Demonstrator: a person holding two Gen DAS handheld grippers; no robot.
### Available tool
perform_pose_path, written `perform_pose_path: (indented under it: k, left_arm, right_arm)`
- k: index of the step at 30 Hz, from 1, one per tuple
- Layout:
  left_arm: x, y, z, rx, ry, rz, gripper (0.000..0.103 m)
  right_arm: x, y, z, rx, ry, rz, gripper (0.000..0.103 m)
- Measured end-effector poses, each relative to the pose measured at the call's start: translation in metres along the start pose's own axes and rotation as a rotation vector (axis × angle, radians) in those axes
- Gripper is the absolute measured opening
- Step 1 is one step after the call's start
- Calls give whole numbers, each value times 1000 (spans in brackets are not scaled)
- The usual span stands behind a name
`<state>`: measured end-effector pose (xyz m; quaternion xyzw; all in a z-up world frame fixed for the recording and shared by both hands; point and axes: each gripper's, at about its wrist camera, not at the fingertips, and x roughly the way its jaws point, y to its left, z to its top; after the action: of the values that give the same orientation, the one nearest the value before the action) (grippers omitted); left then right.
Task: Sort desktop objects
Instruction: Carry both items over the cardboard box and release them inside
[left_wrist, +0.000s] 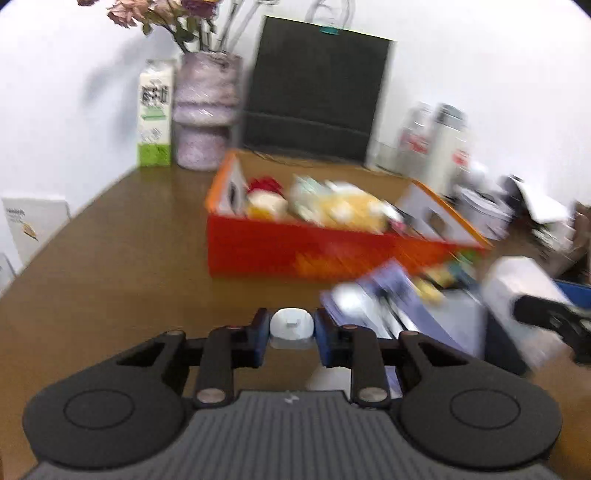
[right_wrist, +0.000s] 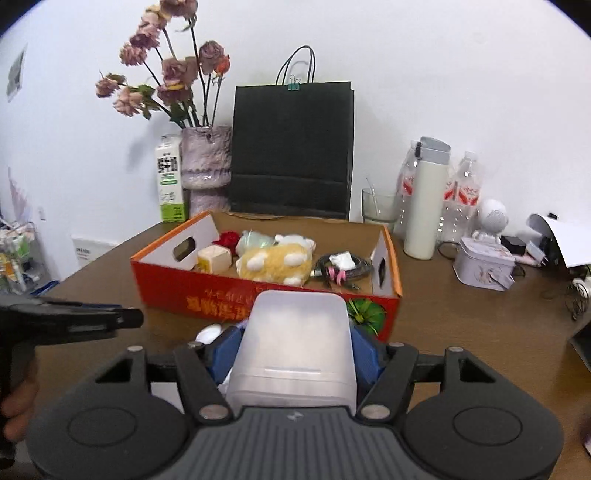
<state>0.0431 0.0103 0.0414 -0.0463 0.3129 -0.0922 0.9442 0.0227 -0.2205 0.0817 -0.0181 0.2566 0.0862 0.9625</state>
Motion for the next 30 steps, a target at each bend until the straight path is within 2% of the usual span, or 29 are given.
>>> perform_pose_path:
  k: [4,8,12,16,18,21,22,23,25,28,30]
  left_arm:
    - [-43,-16,-45,31,30,-6,27]
    - [-64,-25,-78,21,103,-46,27]
    - [-73,-33,-91,79,91,-3,27]
    - [-79,-33,-99,91,82,13,28]
    - [-78,-32,-101,88,86,19,33]
    - [-78,-27,-101,54,90,-7,36]
    - [-78,-27,-101,53,87,-8,36]
    - [-77,-27,-101,58,83,-3,28]
    - [-77,-28,-101,69,80,-4,28]
    - [-78,-24,-89,13,63,-24,27]
    - [-77,-20,-67,-17,49,-60,27]
  right_arm:
    - [-35,1,-35,17,81,63,65]
    - [-60,13,-75,0,126,40,65]
    - [-70,15,-98,14,164,38,65]
    - [-81,24,-106,-21,154,23,65]
    - [-82,29,-109,-47,158,9,65]
    - [-81,32,-110,-51,164,7,65]
    - [-79,31,-110,-49,165,11,65]
    - [-76,31,-111,-50,170,15,64]
    - [-73,30,-112,-49,161,20,64]
    - [-74,28,-105,-31,149,45,64]
    - [-79,24,-89,-15,89,65,64]
